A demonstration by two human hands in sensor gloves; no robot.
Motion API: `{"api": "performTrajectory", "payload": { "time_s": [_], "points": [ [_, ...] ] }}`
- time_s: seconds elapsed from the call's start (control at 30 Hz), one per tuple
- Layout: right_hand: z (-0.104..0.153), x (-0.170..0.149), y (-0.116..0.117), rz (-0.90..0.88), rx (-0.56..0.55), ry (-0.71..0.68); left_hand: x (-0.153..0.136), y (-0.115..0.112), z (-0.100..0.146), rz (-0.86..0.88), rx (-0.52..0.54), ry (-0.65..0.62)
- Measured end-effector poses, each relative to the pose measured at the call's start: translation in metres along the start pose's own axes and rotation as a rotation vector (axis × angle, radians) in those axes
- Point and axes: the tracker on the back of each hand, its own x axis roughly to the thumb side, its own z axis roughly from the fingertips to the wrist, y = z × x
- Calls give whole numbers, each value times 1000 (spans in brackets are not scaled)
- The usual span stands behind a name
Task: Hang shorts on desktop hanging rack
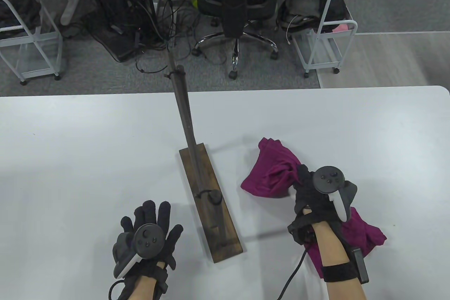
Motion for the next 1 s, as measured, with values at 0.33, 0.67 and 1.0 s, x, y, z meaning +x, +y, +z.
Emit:
{"api": "performTrajectory", "payload": {
  "time_s": [0.33,0.67,1.0],
  "points": [
    [15,29,-25,-94,-80,-151,1,0,0,-18,7,-3],
    [13,76,-68,-423,-46,-216,1,-1,-1,-13,-1,-11],
    [16,149,-91,-734,69,-409,2,-2,-1,4,6,-30]
  ]
}}
